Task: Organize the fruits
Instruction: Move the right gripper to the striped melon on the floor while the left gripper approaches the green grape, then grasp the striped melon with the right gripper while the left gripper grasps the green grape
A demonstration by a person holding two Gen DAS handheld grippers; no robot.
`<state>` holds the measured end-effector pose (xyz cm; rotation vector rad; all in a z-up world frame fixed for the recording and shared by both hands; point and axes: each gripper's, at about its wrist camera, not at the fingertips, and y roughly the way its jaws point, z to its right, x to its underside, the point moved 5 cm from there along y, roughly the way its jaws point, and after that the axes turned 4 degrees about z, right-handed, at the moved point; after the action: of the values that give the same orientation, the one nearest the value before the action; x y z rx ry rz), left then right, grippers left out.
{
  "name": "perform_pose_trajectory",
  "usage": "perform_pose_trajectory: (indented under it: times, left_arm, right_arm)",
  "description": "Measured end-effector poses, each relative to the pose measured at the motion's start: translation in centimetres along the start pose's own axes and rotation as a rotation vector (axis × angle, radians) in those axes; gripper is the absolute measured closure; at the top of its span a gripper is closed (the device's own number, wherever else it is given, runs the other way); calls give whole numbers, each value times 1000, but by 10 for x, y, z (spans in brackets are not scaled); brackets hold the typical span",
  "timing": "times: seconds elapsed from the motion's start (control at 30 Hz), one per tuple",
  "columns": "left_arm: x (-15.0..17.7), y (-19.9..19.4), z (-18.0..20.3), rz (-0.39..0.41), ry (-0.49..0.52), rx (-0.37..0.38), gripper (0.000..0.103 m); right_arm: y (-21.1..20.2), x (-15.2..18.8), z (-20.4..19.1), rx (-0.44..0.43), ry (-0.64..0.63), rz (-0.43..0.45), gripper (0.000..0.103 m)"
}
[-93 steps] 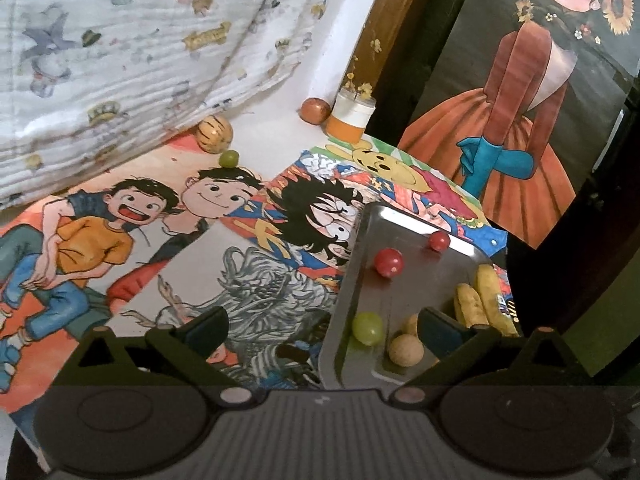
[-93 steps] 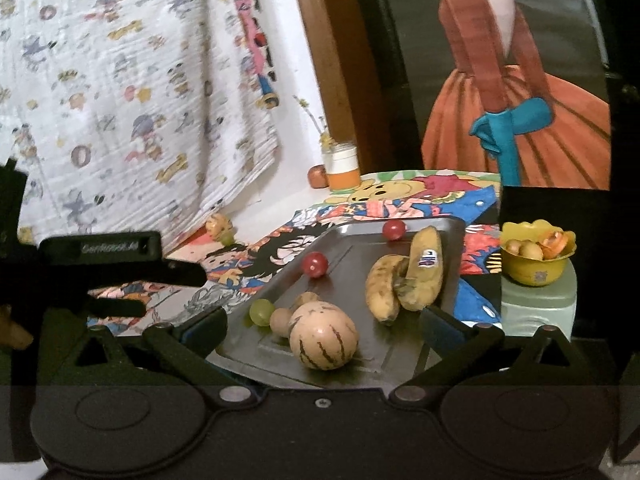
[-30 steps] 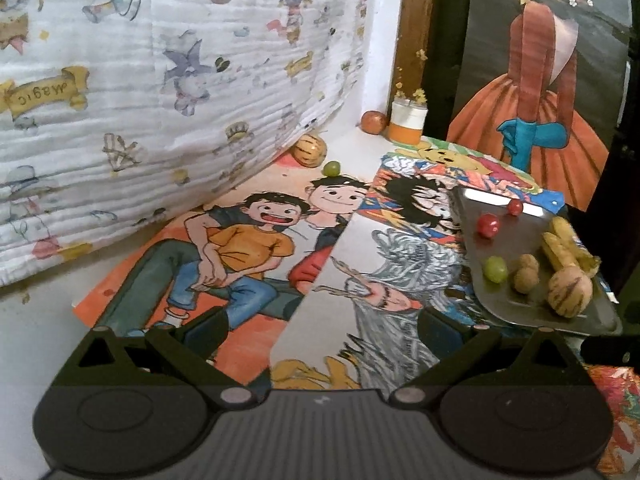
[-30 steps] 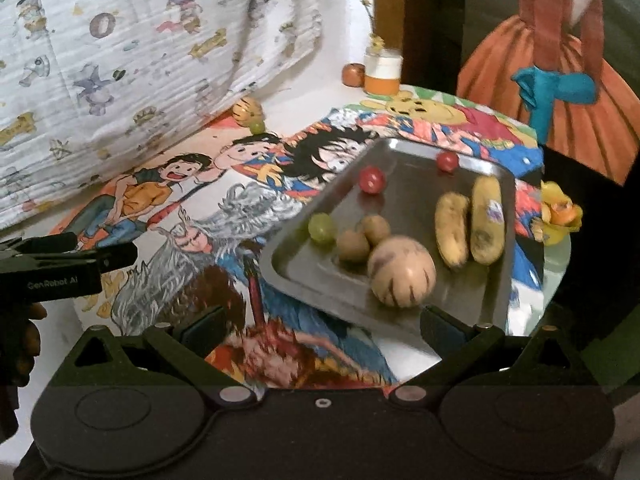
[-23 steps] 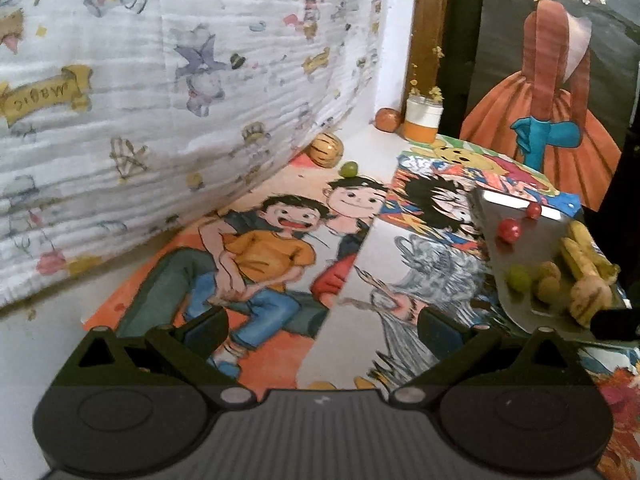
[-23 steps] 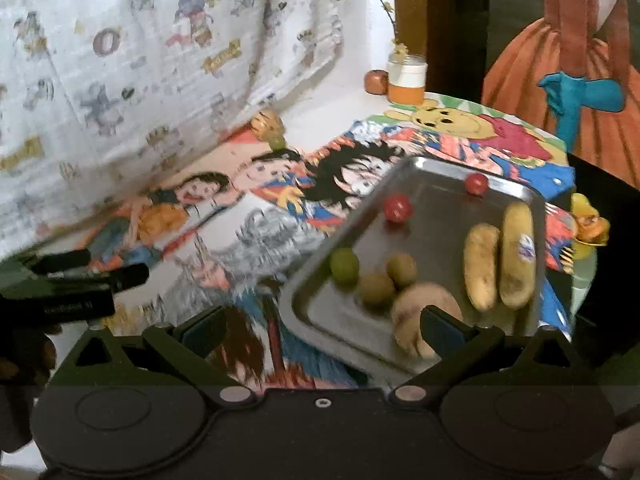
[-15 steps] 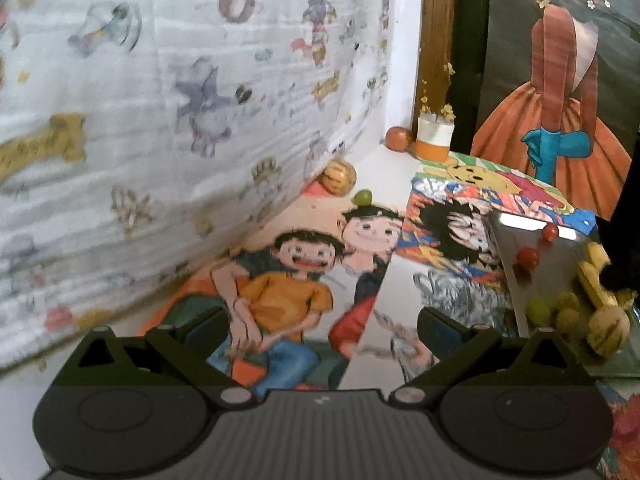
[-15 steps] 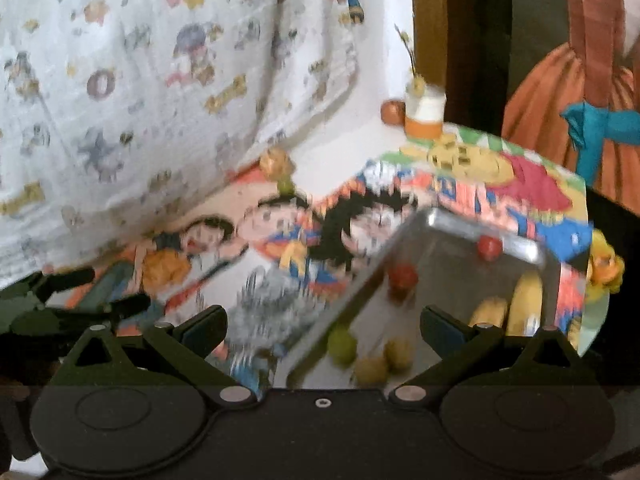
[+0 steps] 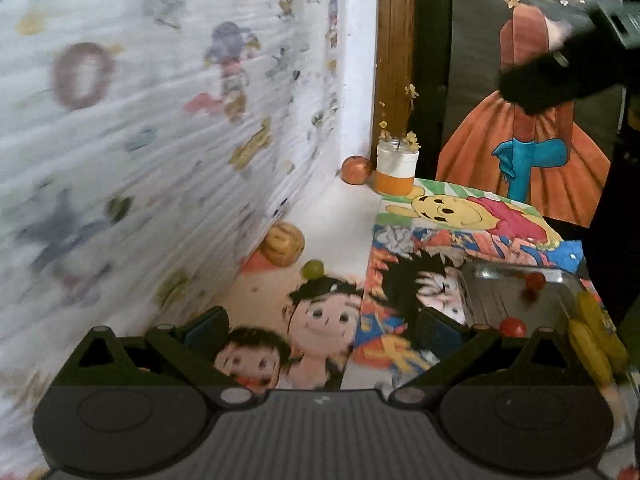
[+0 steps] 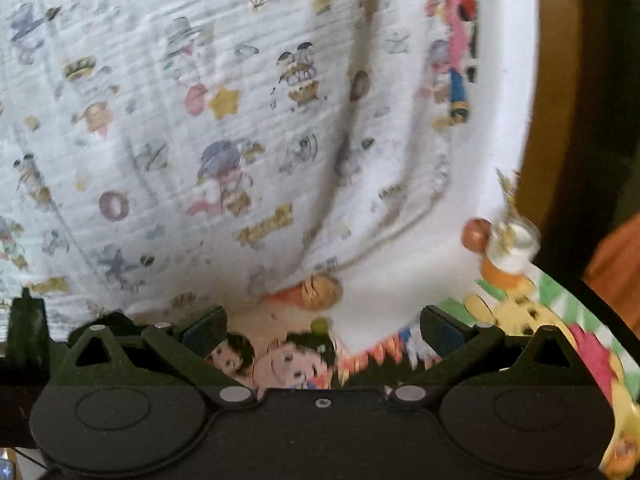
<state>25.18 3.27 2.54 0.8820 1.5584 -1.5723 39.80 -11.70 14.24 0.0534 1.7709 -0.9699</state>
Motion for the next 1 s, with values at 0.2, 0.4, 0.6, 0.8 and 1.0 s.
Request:
perform_pose_trajectory:
  times: [0.2,0.4,0.6,0.8,1.0]
  left_arm:
    - [-4,60,0,-36,-123,-39,0]
    - [4,109,1,-41,-279,-125,4]
    - [8,148,0,-65,-330,-178,12]
    - [10,170,1,-66,-363,-191,22]
    - [11,174,5,-28,-340,-204,32]
  right_arm:
    - [81,-8,28,-85,8,-46,1]
    - [161,2,49,-152,87,-96,9]
    - [215,14,47,-214,62,-158,15]
    - [244,24,43,-260,60,-203,23]
    - [260,30,39,-299,59,-241,30]
